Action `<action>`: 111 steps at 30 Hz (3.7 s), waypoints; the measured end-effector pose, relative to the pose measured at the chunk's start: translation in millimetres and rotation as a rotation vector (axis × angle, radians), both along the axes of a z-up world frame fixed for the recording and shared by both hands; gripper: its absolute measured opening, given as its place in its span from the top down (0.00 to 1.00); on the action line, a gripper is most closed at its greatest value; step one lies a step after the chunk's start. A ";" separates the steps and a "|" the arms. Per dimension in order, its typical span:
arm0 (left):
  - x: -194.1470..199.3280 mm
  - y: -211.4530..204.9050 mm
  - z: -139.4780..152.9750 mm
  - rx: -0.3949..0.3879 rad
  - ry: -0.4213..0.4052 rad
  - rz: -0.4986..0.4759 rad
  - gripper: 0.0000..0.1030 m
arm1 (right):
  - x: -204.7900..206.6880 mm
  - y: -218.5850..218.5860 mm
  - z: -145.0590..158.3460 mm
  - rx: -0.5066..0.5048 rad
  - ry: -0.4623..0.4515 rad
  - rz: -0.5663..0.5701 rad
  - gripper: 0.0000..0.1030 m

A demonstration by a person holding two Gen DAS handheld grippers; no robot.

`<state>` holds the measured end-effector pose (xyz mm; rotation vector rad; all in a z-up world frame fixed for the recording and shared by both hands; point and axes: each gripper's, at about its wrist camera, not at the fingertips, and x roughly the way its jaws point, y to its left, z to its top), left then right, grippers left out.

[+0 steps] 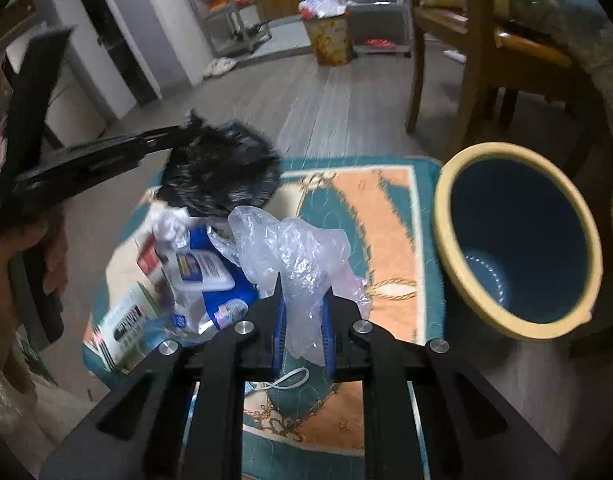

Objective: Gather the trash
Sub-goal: 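Grasp the black plastic bag with the left tool while the right tool grasps the clear plastic bag, then carry both bags over the yellow-rimmed bin and open both tools to drop them, then return both tools to the cushion and grasp the purple wrapper with the right tool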

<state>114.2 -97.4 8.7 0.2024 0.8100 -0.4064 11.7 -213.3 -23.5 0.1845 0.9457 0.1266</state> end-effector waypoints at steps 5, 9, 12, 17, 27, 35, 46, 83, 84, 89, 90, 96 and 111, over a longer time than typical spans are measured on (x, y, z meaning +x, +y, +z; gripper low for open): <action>-14.7 -3.1 27.9 -0.046 -0.064 -0.014 0.99 | -8.3 -37.4 42.5 0.019 -0.054 -0.061 0.86; -20.6 -9.9 40.0 -0.064 -0.093 -0.036 0.99 | -13.5 -67.7 72.9 0.007 -0.110 -0.099 0.86; -25.3 -22.3 45.9 -0.070 -0.115 -0.066 0.99 | -12.1 -91.0 86.0 -0.035 -0.119 -0.106 0.86; -28.2 -59.7 41.3 -0.053 -0.116 -0.138 0.99 | -8.2 -151.9 76.4 -0.038 -0.089 -0.204 0.86; 27.3 -58.0 -29.5 0.093 0.011 0.038 0.50 | 12.6 -168.0 23.3 0.011 0.019 -0.195 0.86; 60.6 -7.6 -94.0 0.108 0.275 0.213 0.44 | 19.0 -169.3 19.6 0.031 0.021 -0.180 0.86; 44.9 -36.9 -57.3 0.114 0.156 0.092 0.93 | 13.8 -171.9 23.1 0.021 0.009 -0.203 0.86; -26.3 -210.8 -35.0 0.013 -0.030 -0.285 0.21 | 12.6 -235.4 3.1 -0.012 -0.038 -0.400 0.06; -27.3 -207.1 -31.6 0.011 -0.033 -0.279 0.17 | 11.7 -231.4 6.6 -0.011 -0.042 -0.397 0.06; -36.8 -181.0 -12.8 0.005 -0.051 -0.255 0.13 | 7.6 -212.1 21.6 -0.003 -0.063 -0.377 0.06; -39.5 -173.0 -7.7 0.004 -0.055 -0.248 0.13 | 6.0 -206.8 24.4 -0.005 -0.067 -0.374 0.06; -53.6 -126.3 17.6 -0.005 -0.087 -0.209 0.11 | 0.4 -174.6 36.8 0.002 -0.081 -0.352 0.06; -62.7 50.1 26.4 -0.006 -0.086 0.072 0.09 | 13.9 -60.9 27.8 -0.037 -0.060 -0.167 0.06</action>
